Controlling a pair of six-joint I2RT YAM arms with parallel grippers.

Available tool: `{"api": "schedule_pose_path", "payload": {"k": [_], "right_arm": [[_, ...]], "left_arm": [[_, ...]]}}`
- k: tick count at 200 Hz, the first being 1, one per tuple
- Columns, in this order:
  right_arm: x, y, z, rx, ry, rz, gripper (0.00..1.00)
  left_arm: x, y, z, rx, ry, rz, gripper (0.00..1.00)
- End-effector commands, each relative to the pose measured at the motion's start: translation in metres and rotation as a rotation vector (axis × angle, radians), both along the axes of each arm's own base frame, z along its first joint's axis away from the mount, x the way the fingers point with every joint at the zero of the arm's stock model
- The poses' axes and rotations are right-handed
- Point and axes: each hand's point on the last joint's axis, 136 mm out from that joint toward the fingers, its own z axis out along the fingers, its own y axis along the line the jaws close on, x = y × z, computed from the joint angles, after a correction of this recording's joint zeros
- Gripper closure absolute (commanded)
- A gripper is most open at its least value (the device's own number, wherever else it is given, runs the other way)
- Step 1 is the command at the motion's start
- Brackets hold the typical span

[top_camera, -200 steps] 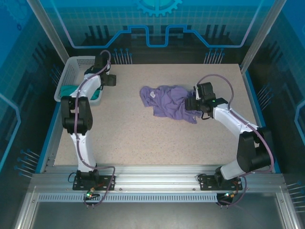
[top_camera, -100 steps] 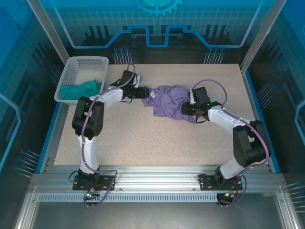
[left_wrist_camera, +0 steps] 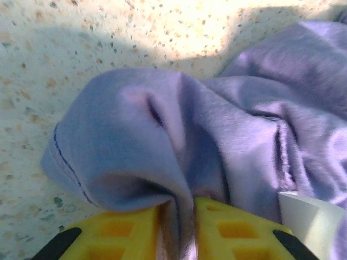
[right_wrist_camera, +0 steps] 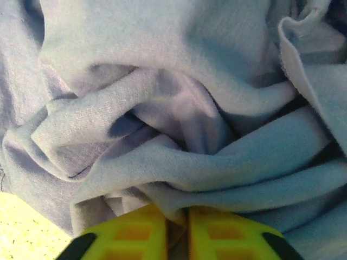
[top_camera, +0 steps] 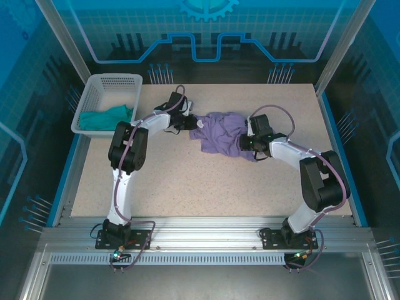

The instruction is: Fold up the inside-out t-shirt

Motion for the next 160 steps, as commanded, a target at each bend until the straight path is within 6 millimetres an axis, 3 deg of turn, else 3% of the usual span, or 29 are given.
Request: {"api": "schedule_pose_path", "payload": {"k": [1,12,21,44,56,80,95,114,140,160], "right_arm": [[0.013,0.005,0.026,0.012,-0.07,0.012,0.9],[0.013,0.002,0.039,0.012,-0.097,0.015,0.92],[0.012,-0.001,0.054,0.014,-0.126,0.018,0.93],[0.005,-0.013,0.113,0.033,-0.239,0.023,0.95],[-0.004,-0.019,0.155,0.052,-0.331,0.03,0.95],[-0.033,-0.026,0.254,0.1,-0.568,0.064,0.94],[-0.053,-0.033,0.31,0.104,-0.701,0.065,0.94],[-0.079,-0.04,0.371,0.104,-0.842,0.07,0.93],[-0.112,-0.054,0.434,0.074,-0.992,0.047,0.93],[-0.128,-0.07,0.459,0.026,-1.047,-0.009,0.92]], "left_arm": [[-0.003,-0.007,-0.003,-0.022,0.051,-0.013,0.87],[-0.002,-0.007,0.0,-0.019,0.048,-0.013,1.0],[0.0,-0.005,0.006,-0.018,0.036,-0.009,1.0],[0.001,0.007,0.058,-0.046,-0.066,0.027,1.0],[-0.004,0.02,0.101,-0.08,-0.146,0.065,1.0],[-0.027,0.055,0.214,-0.169,-0.372,0.164,1.0],[-0.053,0.076,0.291,-0.194,-0.541,0.221,1.0],[-0.09,0.099,0.368,-0.204,-0.715,0.276,1.0],[-0.139,0.127,0.443,-0.218,-0.885,0.343,1.0],[-0.164,0.146,0.471,-0.193,-0.957,0.392,1.0]]}}
